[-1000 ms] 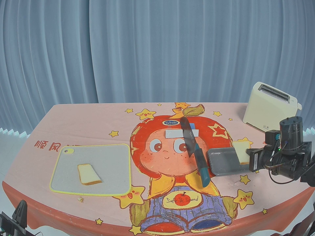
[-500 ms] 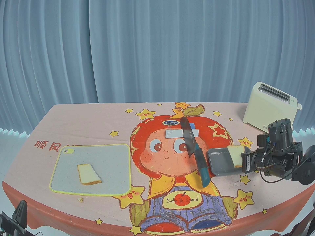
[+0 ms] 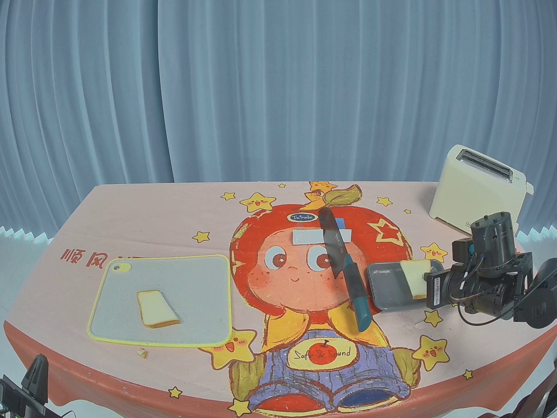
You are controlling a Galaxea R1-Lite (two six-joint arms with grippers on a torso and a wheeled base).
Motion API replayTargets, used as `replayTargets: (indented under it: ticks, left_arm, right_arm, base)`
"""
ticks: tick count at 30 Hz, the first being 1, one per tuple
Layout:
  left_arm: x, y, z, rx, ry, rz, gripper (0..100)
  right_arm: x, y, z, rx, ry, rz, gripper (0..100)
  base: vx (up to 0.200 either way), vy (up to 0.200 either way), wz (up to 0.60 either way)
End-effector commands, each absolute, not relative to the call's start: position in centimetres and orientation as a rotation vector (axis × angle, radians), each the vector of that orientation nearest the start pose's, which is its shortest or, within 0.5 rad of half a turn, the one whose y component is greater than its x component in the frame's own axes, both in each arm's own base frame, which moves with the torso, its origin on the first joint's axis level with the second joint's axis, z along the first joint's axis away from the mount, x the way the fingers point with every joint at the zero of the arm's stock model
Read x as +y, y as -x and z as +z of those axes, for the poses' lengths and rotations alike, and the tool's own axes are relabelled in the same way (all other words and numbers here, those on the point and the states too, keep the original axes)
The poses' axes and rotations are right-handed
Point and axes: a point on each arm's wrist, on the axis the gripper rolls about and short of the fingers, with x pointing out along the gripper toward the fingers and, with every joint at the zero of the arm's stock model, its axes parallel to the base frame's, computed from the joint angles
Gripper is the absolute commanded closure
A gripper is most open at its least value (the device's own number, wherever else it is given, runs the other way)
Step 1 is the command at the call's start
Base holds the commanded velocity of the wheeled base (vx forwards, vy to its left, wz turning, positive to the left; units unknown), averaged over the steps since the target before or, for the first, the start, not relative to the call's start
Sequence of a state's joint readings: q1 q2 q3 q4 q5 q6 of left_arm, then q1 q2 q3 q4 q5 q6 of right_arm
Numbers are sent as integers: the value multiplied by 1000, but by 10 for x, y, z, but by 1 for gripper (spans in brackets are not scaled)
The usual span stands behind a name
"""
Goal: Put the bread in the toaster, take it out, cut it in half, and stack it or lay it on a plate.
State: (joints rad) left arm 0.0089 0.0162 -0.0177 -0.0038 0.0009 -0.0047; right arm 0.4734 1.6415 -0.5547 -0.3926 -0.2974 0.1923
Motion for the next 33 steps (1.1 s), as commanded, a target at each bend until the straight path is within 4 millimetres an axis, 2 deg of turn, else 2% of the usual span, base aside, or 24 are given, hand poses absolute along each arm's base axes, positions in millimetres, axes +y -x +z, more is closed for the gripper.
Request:
replayTargets:
  ticks: [1,10,11,33]
  left_arm:
    - [0,23,76,-5,5,11,100]
    - [0,23,76,-5,5,11,100]
    - [0,23,76,-5,5,9,100]
    - [0,23,76,-5,6,9,100]
  right_arm:
    - [107,-223,115,656,77,106,100]
    - [107,-223,114,658,80,102,100]
    - [107,-223,115,655,79,102,0]
    - [107,-223,116,649,77,100,0]
  base:
    - [0,0,0]
    - [0,0,0]
    - [0,0,0]
    - [0,0,0]
